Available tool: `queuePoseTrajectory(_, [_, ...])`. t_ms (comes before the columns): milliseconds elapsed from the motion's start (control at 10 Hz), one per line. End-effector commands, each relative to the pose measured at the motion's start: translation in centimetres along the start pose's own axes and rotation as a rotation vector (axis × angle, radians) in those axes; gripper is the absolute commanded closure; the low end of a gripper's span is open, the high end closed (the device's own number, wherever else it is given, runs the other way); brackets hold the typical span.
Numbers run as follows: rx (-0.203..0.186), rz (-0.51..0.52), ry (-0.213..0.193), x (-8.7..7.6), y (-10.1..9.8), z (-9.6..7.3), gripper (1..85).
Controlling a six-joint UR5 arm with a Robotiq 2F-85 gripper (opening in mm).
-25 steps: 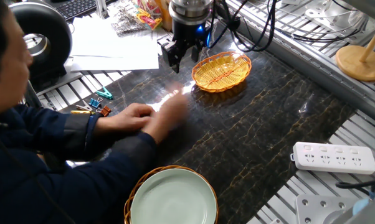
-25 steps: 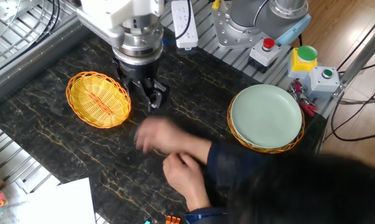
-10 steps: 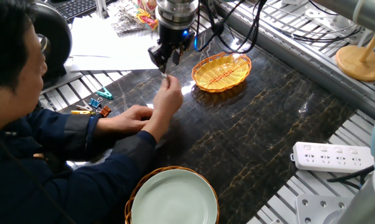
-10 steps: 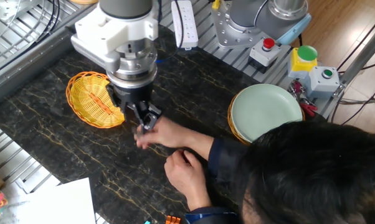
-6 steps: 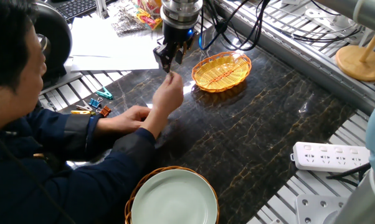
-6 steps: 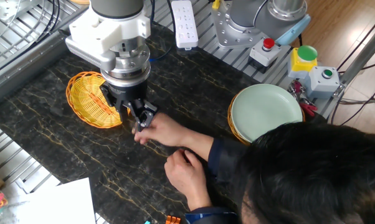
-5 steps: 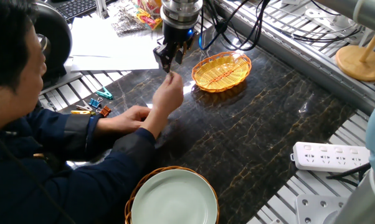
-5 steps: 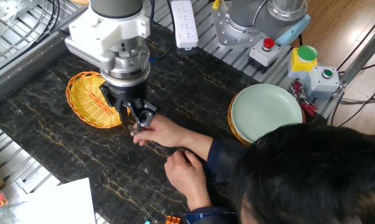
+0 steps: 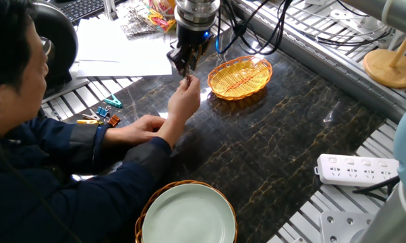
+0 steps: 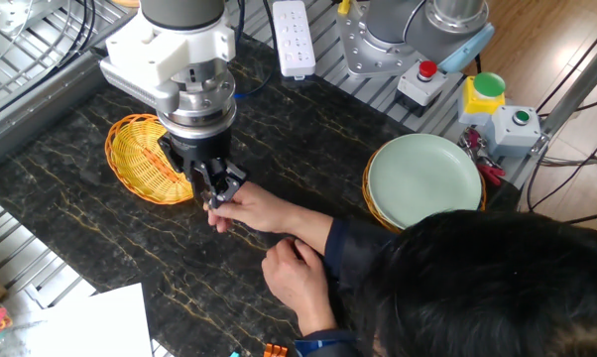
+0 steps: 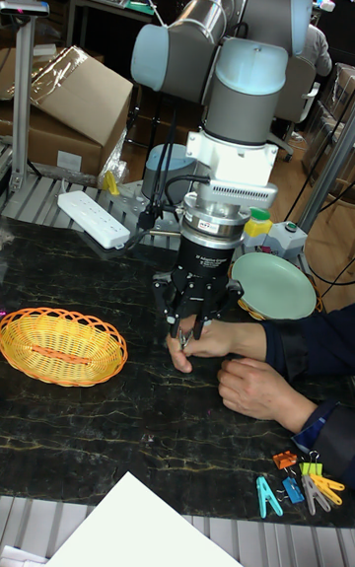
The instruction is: Use a clamp
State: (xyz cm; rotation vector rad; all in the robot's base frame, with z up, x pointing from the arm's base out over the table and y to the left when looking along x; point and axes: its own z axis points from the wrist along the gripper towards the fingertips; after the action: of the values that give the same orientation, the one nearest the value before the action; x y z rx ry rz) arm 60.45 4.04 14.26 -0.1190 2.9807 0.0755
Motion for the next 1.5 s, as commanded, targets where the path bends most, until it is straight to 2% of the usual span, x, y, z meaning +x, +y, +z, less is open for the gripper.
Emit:
queuePoseTrajectory(0, [-0.002, 0.03, 0.004, -0.2, 0.1, -0.2, 58.0])
queuePoseTrajectory(300, [0.014, 0.086, 0.008, -0.7, 0.1, -0.5, 84.3])
queuePoseTrajectory(500, [0.017, 0.087, 0.017, -0.5, 0.1, -0.6, 84.3])
queuePoseTrajectory(700, [0.056, 0.057, 0.033, -0.3, -0.9, -1.0, 84.3])
queuePoseTrajectory(900, [0.109, -0.004, 0.039, -0.3, -2.5, -2.2, 84.7])
queuePoseTrajectory(1000, [0.137, -0.083, 0.007, -0.9, -3.5, -2.9, 84.7])
queuePoseTrajectory(1100, [0.16, -0.184, -0.008, -1.2, -4.4, -3.5, 84.7])
queuePoseTrajectory(1200, [0.156, -0.277, -0.013, -1.3, -4.3, -3.5, 84.7])
queuePoseTrajectory(1400, [0.143, -0.349, 0.007, -1.8, -3.4, -4.0, 84.7])
